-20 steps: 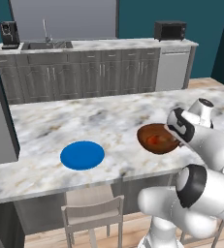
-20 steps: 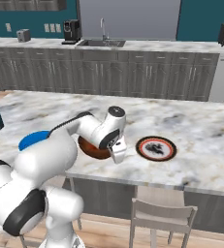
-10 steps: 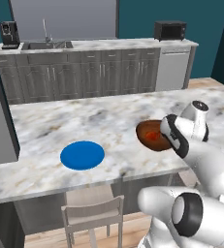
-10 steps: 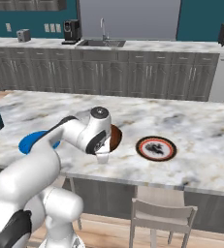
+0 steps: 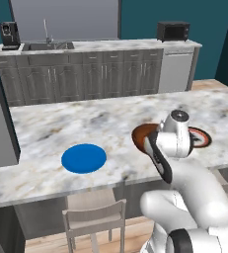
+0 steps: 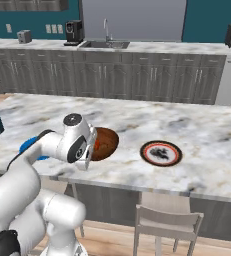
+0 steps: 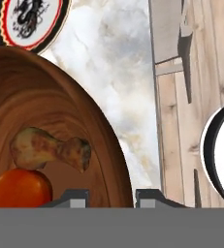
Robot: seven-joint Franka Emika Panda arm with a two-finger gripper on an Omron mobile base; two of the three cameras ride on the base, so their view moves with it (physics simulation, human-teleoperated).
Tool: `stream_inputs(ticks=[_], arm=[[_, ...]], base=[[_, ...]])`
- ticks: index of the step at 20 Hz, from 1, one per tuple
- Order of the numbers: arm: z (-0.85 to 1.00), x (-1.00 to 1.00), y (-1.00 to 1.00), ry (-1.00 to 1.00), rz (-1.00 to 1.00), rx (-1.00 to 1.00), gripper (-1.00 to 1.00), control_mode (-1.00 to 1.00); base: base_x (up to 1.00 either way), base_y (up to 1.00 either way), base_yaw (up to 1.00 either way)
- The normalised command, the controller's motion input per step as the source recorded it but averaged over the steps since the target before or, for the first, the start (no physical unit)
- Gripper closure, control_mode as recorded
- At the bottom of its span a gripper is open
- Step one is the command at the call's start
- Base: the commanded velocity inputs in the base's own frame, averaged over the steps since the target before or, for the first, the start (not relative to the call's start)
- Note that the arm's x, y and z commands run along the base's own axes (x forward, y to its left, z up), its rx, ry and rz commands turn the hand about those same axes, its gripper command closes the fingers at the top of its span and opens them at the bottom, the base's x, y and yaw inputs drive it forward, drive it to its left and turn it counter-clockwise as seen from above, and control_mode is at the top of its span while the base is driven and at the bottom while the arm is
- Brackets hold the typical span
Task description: Pick the chicken drumstick and tomato from their plates and place them in the bowl. Then put the bowl in the fridge.
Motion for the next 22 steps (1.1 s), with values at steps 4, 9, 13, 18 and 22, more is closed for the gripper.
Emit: stream_inputs(ticks=[4,9,13,18,22], arm=[[0.04,-0.23,0.24,-0.03,-0.16,0.00,1.00,-1.00],[0.01,-0.16,0.11,-0.02,-0.13,0.00,1.00,-1.00],[0.00,0.00,0.00,0.00,0.00,0.00,1.00,-1.00],[0.00,0.00,0.00,0.00,0.00,0.00,1.00,-1.00],[0.00,0.00,0.00,0.00,0.00,0.00,1.00,-1.00]], base=[[0.00,0.00,0.00],[0.00,0.00,0.00],[0.00,0.00,0.00],[0.00,0.00,0.00],[0.00,0.00,0.00]])
